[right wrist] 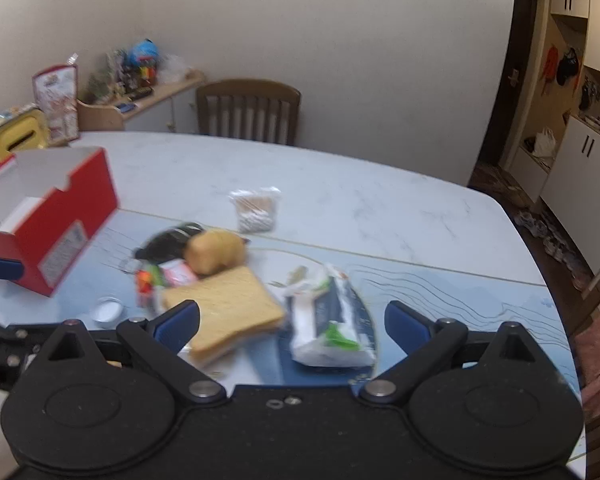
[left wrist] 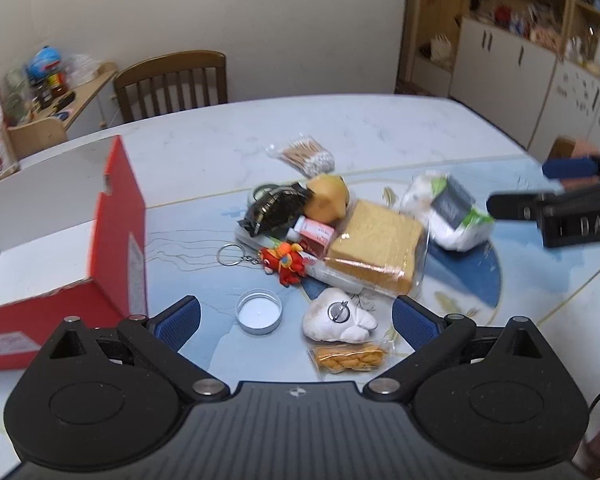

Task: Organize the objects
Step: 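Move the right gripper toward the bagged toothbrush pack, then grasp the bagged toothbrush pack with the right gripper while the left grasps the white plush toy, then carry both items into the red box and open both grippers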

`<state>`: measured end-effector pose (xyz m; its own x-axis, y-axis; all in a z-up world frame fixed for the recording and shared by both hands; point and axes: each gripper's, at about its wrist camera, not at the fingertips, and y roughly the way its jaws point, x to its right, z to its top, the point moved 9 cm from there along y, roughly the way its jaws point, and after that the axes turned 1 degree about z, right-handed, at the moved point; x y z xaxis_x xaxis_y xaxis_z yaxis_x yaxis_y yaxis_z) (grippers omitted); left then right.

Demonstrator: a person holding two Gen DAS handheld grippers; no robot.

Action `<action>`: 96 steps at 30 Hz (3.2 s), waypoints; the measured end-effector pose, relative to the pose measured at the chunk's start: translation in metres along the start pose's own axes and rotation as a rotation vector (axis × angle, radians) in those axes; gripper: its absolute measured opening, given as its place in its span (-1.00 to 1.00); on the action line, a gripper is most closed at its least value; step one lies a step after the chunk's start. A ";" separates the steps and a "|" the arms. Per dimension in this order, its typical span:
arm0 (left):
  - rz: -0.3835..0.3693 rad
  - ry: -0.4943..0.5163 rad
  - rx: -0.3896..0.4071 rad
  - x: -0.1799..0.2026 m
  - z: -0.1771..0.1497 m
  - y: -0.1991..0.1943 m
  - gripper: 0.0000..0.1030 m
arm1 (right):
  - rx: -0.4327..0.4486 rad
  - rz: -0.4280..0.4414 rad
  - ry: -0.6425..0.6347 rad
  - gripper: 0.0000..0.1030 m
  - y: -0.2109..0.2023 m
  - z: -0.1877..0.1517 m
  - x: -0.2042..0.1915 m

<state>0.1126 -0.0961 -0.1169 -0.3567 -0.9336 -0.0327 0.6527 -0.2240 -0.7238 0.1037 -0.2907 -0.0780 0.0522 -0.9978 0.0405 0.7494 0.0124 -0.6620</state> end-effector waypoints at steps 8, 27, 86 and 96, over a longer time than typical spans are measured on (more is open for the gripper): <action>-0.013 0.067 -0.035 0.014 -0.006 0.039 0.99 | -0.090 -0.012 0.021 0.89 0.047 -0.010 0.025; -0.068 0.155 -0.105 0.043 -0.016 0.076 0.74 | -0.201 0.004 0.078 0.46 0.104 -0.029 0.054; -0.003 -0.096 0.000 -0.214 0.034 -0.044 0.14 | -0.072 0.358 -0.125 -0.48 0.018 0.121 -0.214; 0.070 -0.115 -0.037 -0.300 0.030 -0.020 0.14 | -0.111 0.387 -0.166 -0.48 0.049 0.138 -0.298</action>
<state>0.2268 0.1799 -0.0721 -0.2305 -0.9731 -0.0067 0.6479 -0.1484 -0.7471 0.2159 0.0163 -0.0194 0.4273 -0.8971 -0.1124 0.5791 0.3671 -0.7279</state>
